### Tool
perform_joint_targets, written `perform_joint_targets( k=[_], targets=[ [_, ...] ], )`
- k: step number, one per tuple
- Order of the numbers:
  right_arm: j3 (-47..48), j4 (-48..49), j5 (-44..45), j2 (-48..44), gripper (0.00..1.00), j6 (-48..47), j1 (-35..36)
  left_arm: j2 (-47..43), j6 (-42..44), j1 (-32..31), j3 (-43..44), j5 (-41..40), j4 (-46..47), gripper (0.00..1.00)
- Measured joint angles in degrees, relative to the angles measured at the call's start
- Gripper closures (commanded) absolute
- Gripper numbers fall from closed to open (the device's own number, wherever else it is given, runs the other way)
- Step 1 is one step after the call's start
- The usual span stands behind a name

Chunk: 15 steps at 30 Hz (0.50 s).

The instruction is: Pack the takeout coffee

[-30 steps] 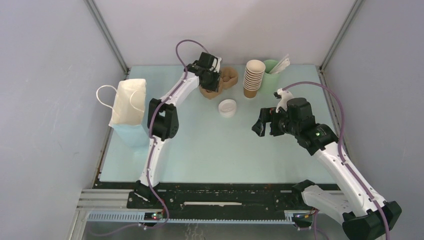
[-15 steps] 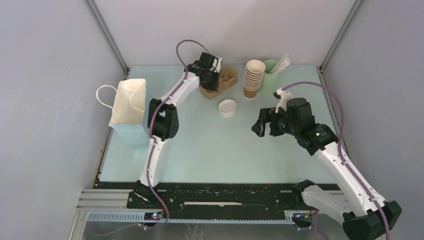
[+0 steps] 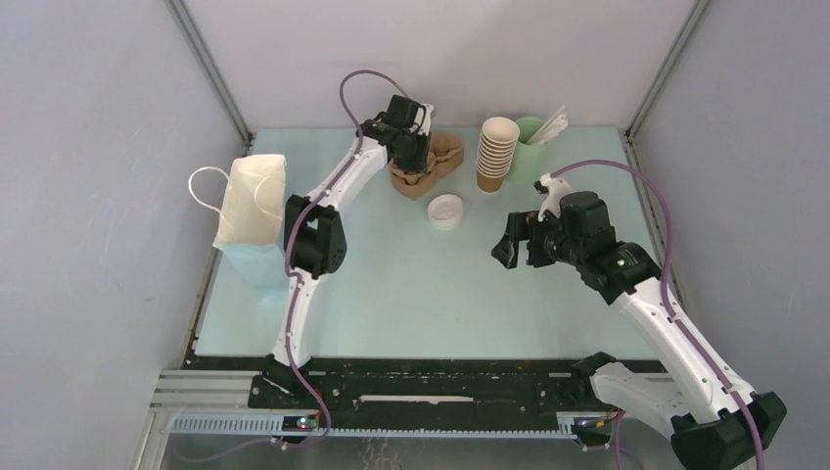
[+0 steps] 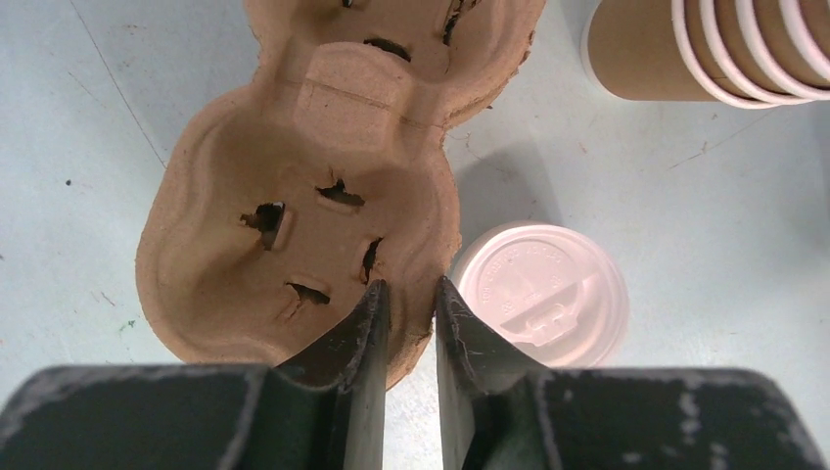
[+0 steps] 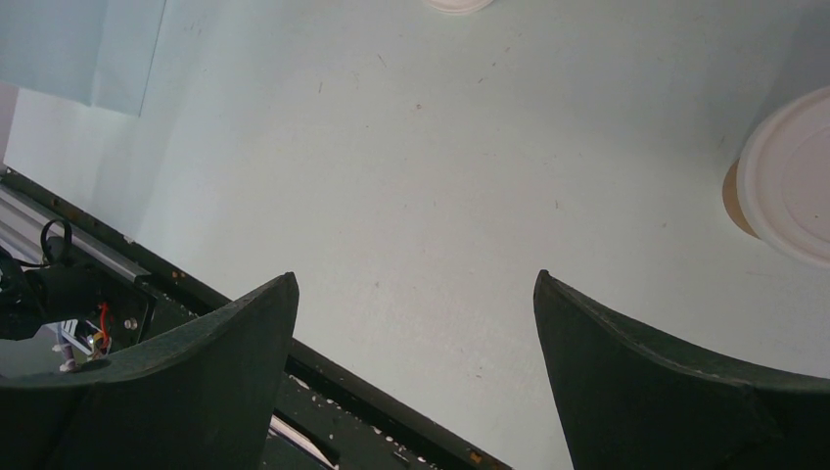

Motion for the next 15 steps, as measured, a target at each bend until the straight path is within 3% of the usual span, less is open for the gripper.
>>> perform_joint_targets(
  k=[8, 15],
  targets=[
    [0.0, 0.02, -0.13, 0.46, 0.02, -0.02, 0.42, -0.5, -0.94, -0.15, 0.0, -1.42, -0.37, 1.0],
    [0.0, 0.0, -0.13, 0.55, 0.02, -0.17, 0.46, -1.95, 5.99, -4.63, -0.04, -14.51, 0.17, 1.0]
  ],
)
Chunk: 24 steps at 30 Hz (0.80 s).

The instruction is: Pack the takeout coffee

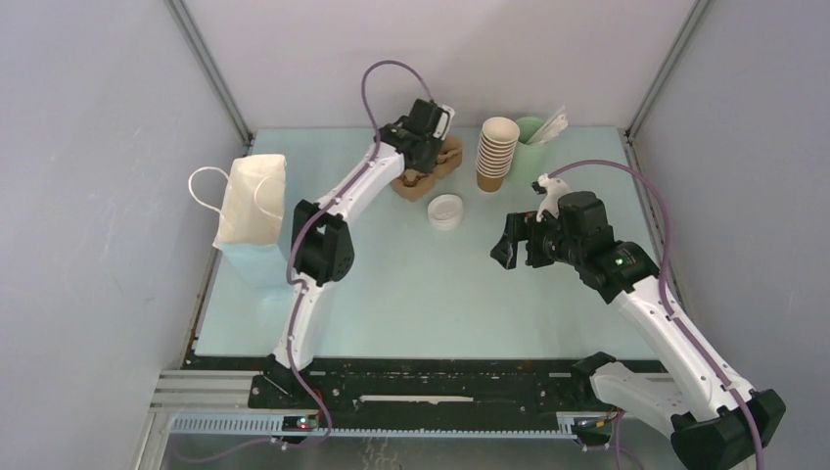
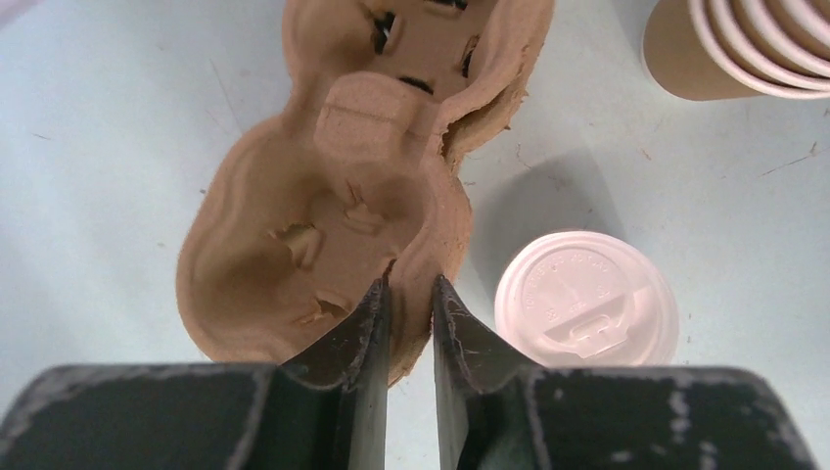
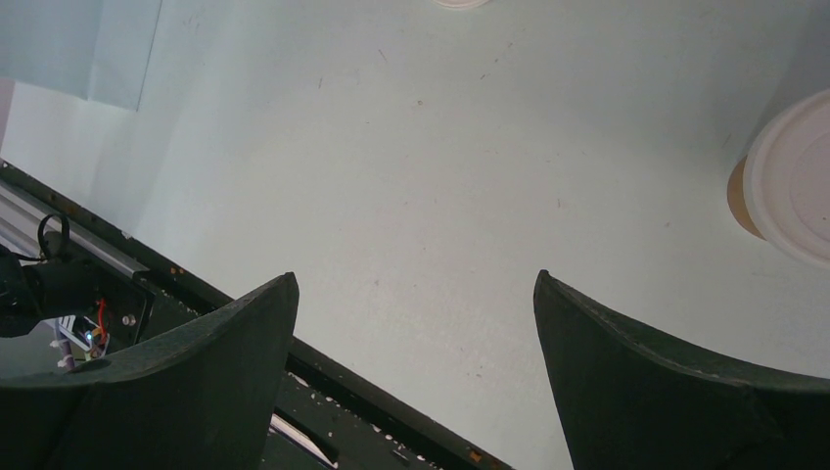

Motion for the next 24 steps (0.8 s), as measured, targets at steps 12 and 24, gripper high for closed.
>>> perform_joint_targets(
  k=[12, 24],
  targets=[
    [0.0, 0.0, 0.02, 0.33, 0.02, -0.02, 0.07, -2.89, 7.69, -9.01, -1.42, -17.33, 4.59, 1.0],
    [0.0, 0.02, 0.15, 0.33, 0.02, -0.07, 0.17, -3.08, 0.83, -3.15, -1.46, -4.98, 1.14, 0.54]
  ],
)
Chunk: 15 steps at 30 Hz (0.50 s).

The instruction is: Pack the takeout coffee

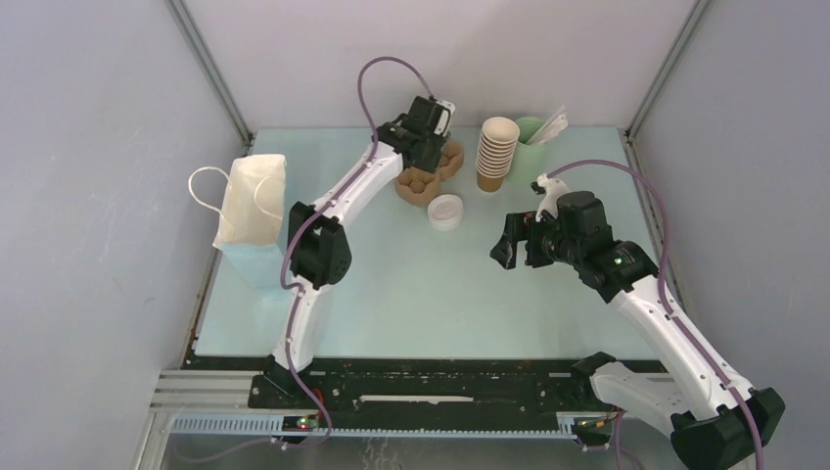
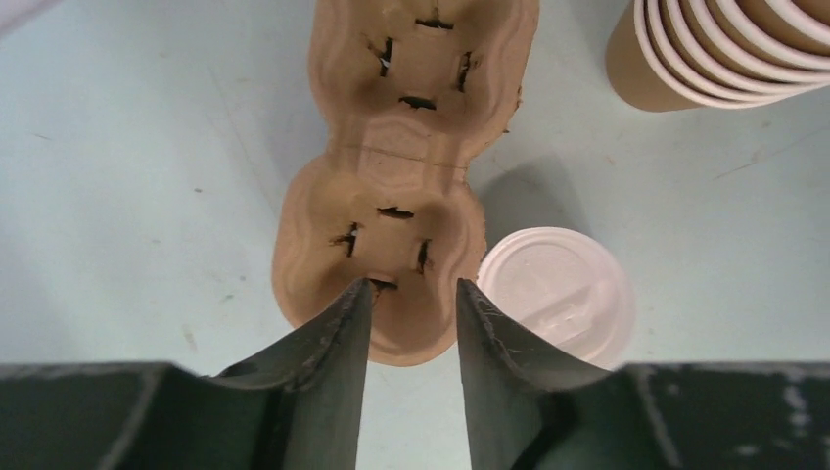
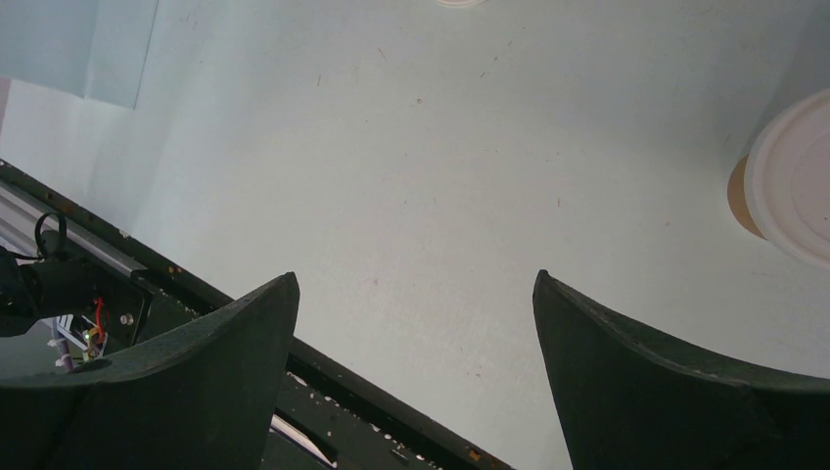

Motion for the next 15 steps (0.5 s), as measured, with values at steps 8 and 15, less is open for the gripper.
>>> perform_joint_targets(
  k=[8, 15],
  targets=[
    [0.0, -0.02, 0.02, 0.0, 0.02, -0.13, 0.11, 1.05, -5.86, 5.62, 0.0, 11.82, -1.03, 0.35],
    [0.0, -0.02, 0.02, 0.0, 0.02, -0.15, 0.22, 5.03, -6.8, 5.25, 0.02, 16.24, -1.77, 0.32]
  ],
)
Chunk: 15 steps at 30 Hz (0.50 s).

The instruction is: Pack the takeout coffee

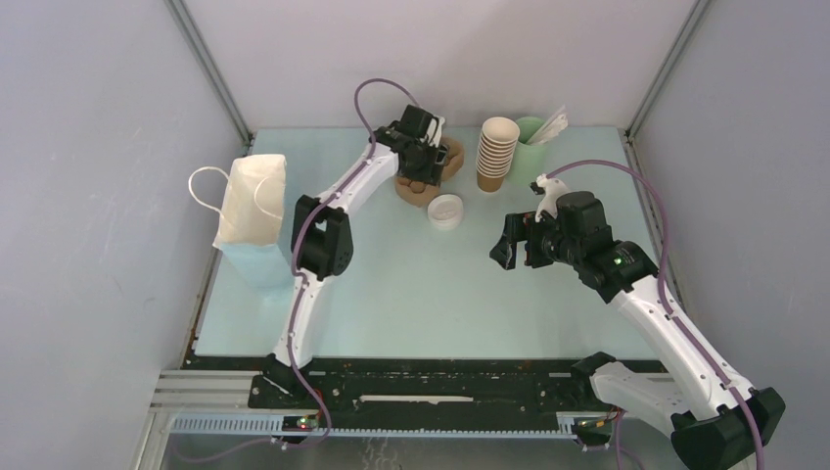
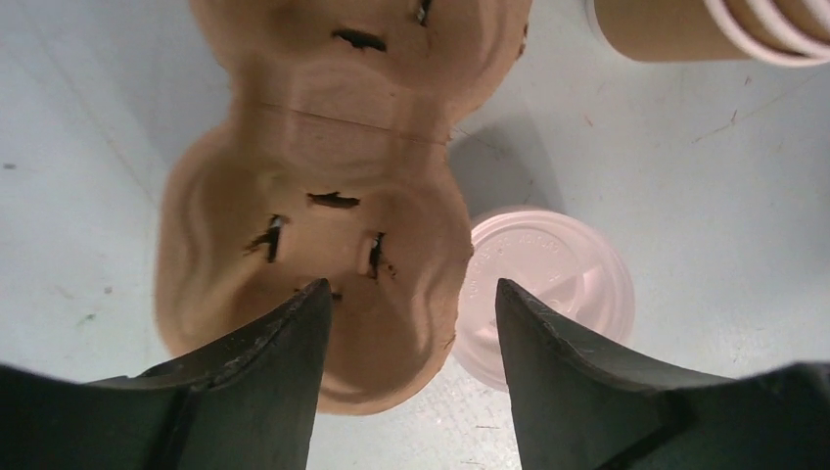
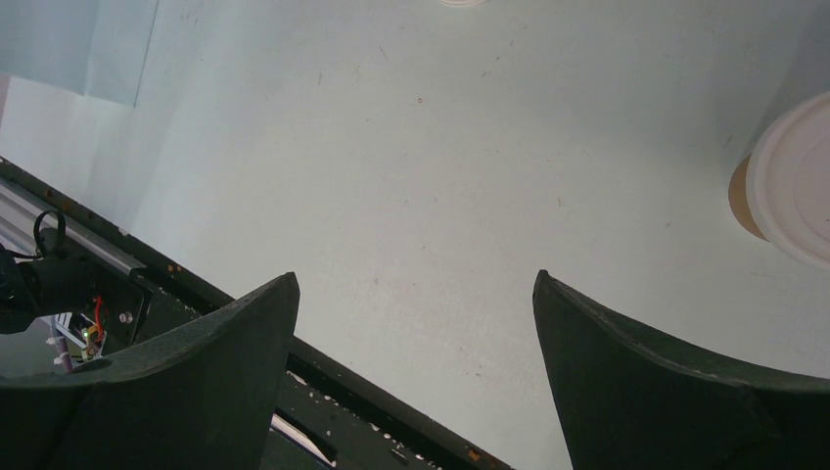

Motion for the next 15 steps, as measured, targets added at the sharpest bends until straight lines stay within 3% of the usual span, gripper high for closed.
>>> perform_joint_targets(
  k=[8, 15],
  targets=[
    [0.0, 0.0, 0.0, 0.0, 0.02, 0.0, 0.07, 3.54, -0.13, -0.42, 0.26, 1.57, -1.11, 0.43],
    [0.0, 0.0, 0.0, 0.0, 0.02, 0.0, 0.07, 3.82, -0.17, -0.28, 0.63, 2.69, -1.29, 0.44]
  ],
)
